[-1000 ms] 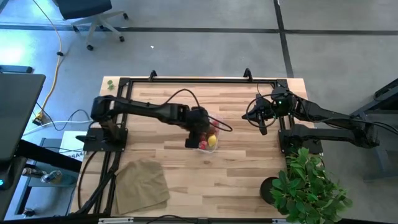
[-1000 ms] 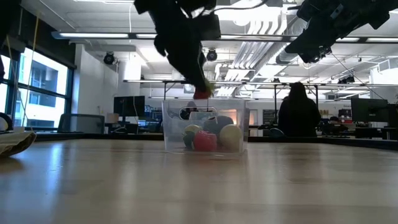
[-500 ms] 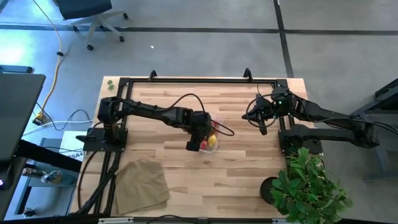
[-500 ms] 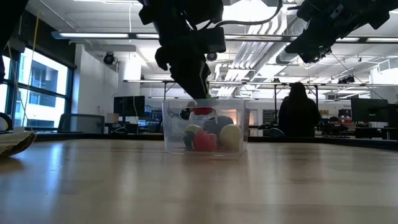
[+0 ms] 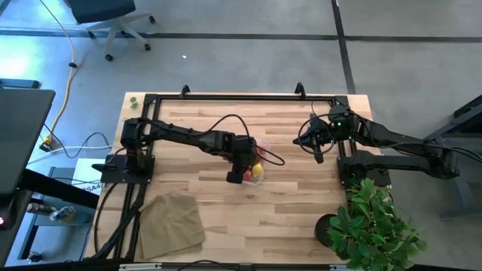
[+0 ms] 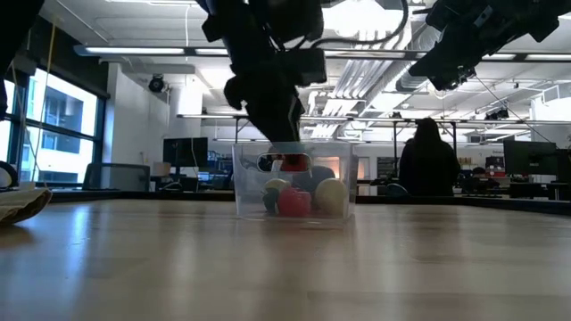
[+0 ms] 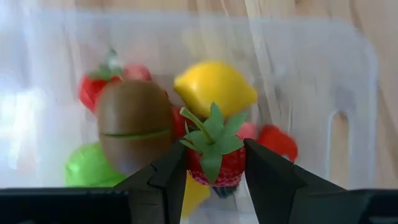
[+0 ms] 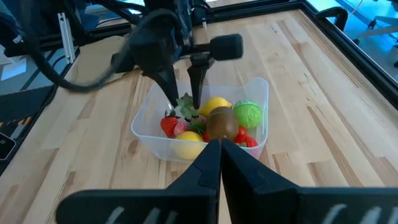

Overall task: Pick and placing Produce into tupperware
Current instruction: Put the strawberry into the transparent bin, then return to Home Position

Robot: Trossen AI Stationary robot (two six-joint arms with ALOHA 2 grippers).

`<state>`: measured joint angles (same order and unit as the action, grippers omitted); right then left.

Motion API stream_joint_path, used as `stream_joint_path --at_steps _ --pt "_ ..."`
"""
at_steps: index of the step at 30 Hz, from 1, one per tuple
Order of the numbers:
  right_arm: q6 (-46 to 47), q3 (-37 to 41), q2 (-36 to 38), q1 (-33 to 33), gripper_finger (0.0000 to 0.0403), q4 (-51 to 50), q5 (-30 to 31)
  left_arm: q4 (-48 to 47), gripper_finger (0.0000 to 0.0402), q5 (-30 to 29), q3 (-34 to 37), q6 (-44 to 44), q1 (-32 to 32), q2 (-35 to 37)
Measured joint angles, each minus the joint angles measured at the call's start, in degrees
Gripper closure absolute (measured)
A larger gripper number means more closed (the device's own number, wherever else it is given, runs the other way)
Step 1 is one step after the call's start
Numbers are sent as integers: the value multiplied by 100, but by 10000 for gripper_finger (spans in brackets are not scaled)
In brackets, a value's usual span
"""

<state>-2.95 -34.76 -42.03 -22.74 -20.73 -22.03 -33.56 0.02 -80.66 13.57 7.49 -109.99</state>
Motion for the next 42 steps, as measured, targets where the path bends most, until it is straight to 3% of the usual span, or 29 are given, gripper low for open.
stream_joint_path --at_steps 4,18,32,42 --pt "1 0 1 2 398 -1 0 23 258 21 -4 12 0 -68" --pt "0 0 -1 0 398 -2 0 -28 159 82 9 -10 2 -193" --pt "1 0 1 0 398 -2 0 -83 153 357 9 -56 5 -166" --pt "0 0 1 1 398 -2 0 -219 153 427 7 -56 120 365"
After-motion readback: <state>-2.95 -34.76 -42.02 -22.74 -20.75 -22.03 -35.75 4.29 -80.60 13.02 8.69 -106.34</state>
